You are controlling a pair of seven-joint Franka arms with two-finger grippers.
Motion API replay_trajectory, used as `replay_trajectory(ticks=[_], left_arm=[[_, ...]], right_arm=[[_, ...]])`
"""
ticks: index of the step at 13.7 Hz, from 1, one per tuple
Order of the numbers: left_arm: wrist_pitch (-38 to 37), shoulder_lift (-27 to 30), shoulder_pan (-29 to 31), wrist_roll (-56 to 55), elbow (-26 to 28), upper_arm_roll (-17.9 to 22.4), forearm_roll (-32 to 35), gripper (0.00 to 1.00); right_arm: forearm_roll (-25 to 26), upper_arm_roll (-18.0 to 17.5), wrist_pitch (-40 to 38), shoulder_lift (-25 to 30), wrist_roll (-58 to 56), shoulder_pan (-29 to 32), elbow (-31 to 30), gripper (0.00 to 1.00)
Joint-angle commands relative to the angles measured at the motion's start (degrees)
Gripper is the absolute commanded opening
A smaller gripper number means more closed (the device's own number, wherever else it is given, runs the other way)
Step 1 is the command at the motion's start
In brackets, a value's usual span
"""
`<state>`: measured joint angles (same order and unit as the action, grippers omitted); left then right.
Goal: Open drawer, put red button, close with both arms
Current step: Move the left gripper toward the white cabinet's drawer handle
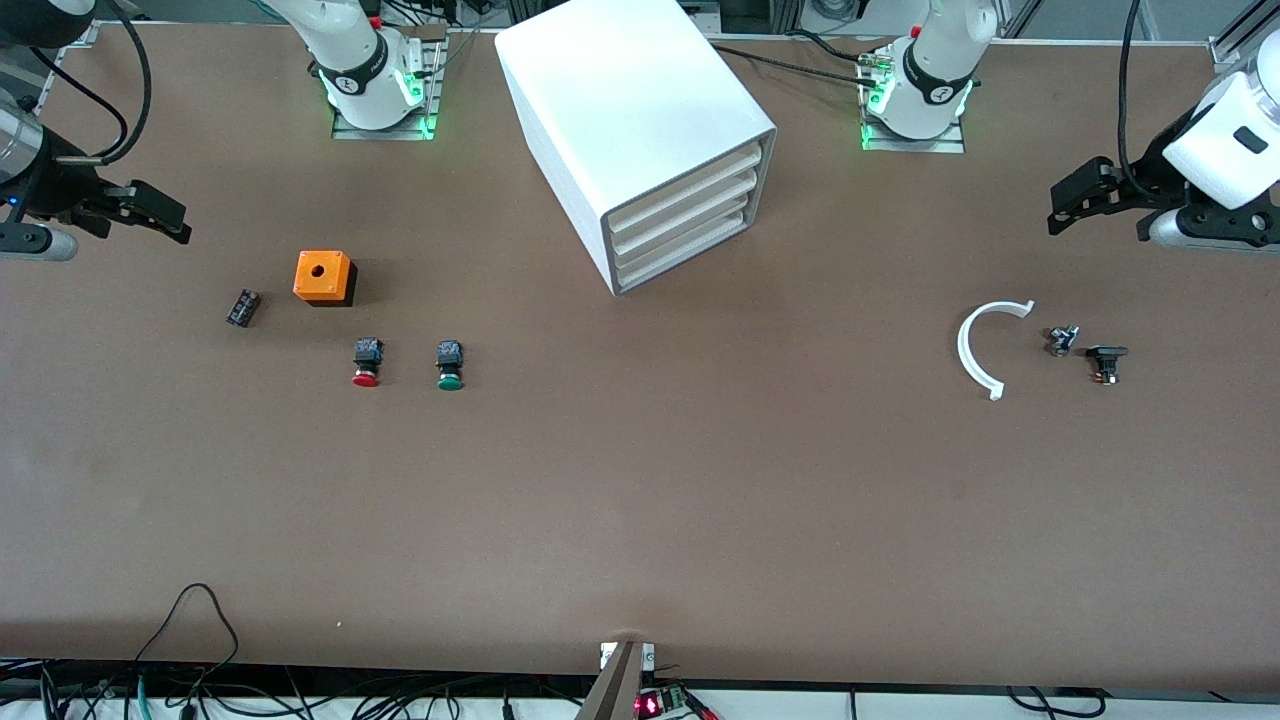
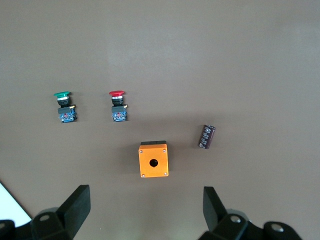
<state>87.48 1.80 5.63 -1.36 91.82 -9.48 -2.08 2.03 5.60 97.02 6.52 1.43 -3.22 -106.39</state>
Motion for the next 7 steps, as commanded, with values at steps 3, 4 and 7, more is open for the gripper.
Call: replay_trajectory(ticks=[3,4,7], left_arm=[[-0.3,-1.2,-0.1,0.8,-2.7,0.1,1.1,1.0],[-0.5,-1.1,-0.1,0.7,-2.6,0.0,1.1,1.0],[-0.5,-1.2,-0.1,0.6,-2.6,0.0,1.1,1.0]], right_arm=[[-0.6,0.2,1.0,1.8,-1.0,0.0,-1.9,1.0],[-0.6,0.2,1.0,1.8,-1.0,0.0,-1.9,1.0],[-0.6,0.2,0.9,1.7,-1.0,0.0,-1.8,1.0]])
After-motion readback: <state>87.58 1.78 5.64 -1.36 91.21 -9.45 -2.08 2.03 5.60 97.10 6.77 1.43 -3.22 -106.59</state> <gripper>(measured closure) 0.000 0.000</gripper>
